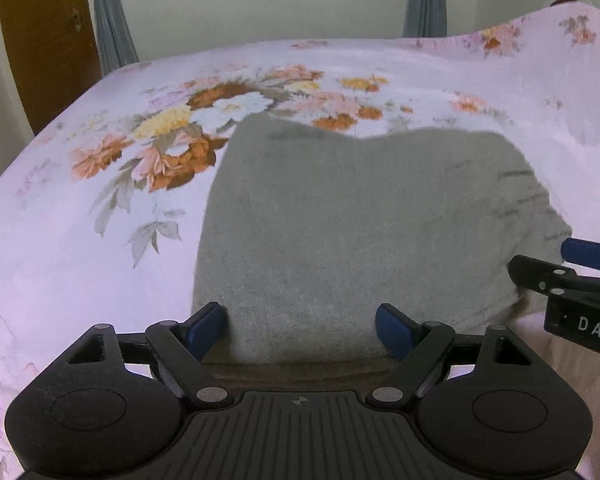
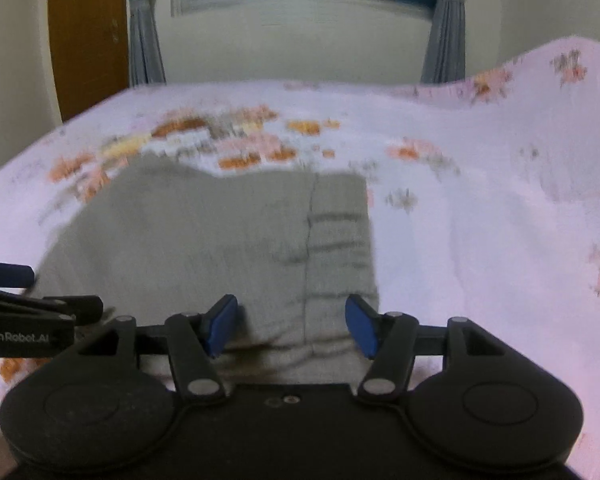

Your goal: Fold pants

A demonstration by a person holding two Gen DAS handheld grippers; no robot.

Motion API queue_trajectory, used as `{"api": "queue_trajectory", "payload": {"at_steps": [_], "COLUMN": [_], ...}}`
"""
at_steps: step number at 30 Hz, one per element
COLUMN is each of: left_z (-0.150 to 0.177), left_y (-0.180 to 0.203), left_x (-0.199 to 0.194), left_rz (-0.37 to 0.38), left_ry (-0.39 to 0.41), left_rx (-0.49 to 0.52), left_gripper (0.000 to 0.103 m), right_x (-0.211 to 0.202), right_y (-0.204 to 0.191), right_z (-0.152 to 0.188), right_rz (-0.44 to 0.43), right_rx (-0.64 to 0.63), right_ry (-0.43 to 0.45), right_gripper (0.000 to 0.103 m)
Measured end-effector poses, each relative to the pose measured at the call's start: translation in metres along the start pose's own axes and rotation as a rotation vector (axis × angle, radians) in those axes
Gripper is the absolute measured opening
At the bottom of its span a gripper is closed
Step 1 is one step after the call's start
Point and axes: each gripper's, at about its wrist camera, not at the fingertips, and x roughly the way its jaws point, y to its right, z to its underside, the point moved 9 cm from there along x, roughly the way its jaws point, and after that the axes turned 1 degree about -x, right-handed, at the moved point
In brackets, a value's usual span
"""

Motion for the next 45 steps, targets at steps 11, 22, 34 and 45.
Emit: {"api": "queue_trajectory", "payload": {"at_steps": [11, 22, 34, 45], "left_z": [0.000, 0.007, 0.015, 0.018], "left_y": [0.003, 0.010, 0.010, -0.009], "left_x": [-0.023, -0.053, -0.117, -0.208], "left_rz": [0.004, -0.022, -0.026, -0.066], "left_ry": [-0.010, -0.022, 0.070, 0.228], "left_rx": [-0.013, -0.012, 0.012, -0.033], "left_gripper": [0.103, 0.103, 0.103, 0.103], "right_x": [-0.030, -0.057, -0.101, -0.187], "right_y": [0.001, 0.000, 0.004, 0.003], "right_z": [-0.001, 0.013, 0.022, 0.028], "right_rz": [-0.074, -0.098, -0.124, -0.108], "right_rx": [0.094, 0.114, 0.120, 0.050], "right_ry": [0.021, 0.027, 0.057, 0.155], "right_gripper": [0.061, 0.066, 0.071, 0.081]}}
